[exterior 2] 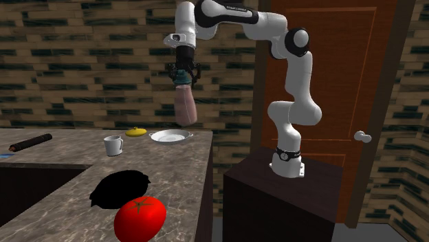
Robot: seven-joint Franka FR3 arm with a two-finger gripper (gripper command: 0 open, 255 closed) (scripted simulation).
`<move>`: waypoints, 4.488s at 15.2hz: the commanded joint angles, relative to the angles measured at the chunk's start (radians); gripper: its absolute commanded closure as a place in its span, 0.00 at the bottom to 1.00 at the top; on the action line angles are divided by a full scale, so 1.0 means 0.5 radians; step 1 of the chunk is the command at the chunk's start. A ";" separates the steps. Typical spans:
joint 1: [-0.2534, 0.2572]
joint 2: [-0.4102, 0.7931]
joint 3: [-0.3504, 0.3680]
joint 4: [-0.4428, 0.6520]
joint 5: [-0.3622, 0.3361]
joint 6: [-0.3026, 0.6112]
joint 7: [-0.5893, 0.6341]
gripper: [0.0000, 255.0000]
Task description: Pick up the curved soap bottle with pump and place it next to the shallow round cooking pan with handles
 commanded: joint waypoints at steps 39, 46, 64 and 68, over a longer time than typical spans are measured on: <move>-1.907 1.574 -0.535 1.072 1.022 -0.474 -2.212 1.00; -2.289 1.880 -0.414 1.491 1.160 -0.561 -2.274 1.00; -2.120 1.920 -0.413 1.036 1.188 -0.172 -2.419 1.00; -2.121 1.920 -0.413 1.036 1.188 -0.172 -2.419 1.00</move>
